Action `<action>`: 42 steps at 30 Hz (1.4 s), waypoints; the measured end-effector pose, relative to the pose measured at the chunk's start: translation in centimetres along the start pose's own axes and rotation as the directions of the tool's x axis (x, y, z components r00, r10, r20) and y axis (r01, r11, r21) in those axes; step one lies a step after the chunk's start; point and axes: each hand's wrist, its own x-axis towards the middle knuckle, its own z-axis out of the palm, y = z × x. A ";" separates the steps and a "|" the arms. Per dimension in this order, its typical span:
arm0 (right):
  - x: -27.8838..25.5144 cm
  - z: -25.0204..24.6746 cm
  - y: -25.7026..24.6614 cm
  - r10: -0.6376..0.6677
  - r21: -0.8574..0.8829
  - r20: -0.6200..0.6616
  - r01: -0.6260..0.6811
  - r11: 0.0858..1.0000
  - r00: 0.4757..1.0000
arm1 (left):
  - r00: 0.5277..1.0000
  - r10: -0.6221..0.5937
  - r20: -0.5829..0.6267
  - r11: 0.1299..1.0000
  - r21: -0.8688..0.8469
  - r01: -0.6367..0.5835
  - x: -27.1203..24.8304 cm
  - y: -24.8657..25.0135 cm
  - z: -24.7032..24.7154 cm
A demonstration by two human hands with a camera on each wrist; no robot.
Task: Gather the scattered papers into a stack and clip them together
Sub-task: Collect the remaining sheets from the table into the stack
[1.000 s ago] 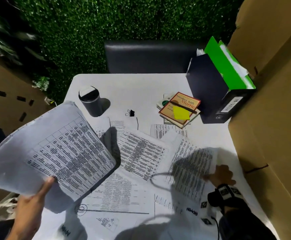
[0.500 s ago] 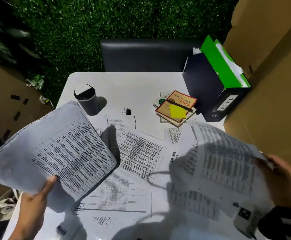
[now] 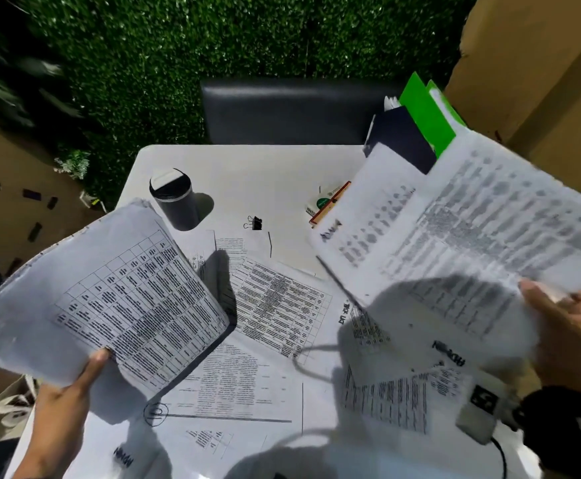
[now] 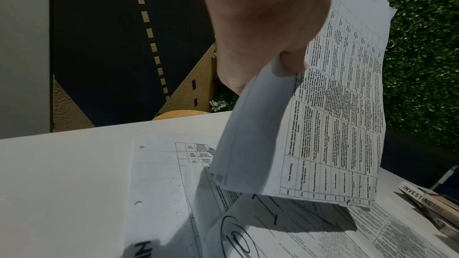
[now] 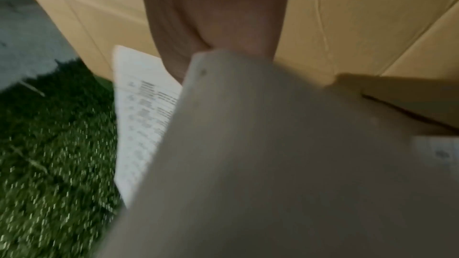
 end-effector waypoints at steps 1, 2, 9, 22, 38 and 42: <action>-0.1 1.3 -0.1 0.041 -0.033 0.062 -0.039 0.999 0.997 | 1.000 -0.005 0.011 1.000 0.007 0.005 0.2 0.0 -0.1; -0.2 2.4 0.4 0.087 -0.089 0.104 -0.078 0.993 0.991 | 1.000 0.000 0.014 1.000 -0.010 0.000 0.5 -0.3 -0.5; -4.7 12.8 9.3 0.238 -0.335 0.239 -0.150 0.930 0.941 | 0.999 -0.007 -0.035 0.999 -0.036 0.006 1.9 -2.2 -2.5; 0.7 18.5 8.7 0.289 -0.424 0.550 -0.036 0.905 0.784 | 0.981 -0.067 -0.181 0.996 -0.064 0.057 3.3 -3.5 -5.2; -4.4 24.6 15.1 0.477 -0.834 0.546 0.501 0.231 0.688 | 0.998 -0.012 -0.062 0.998 0.054 0.016 2.9 -3.9 -3.9; -3.9 24.2 15.4 0.296 -0.759 0.638 0.518 0.394 0.710 | 0.998 -0.011 -0.056 0.998 0.065 0.015 3.6 -5.2 -4.2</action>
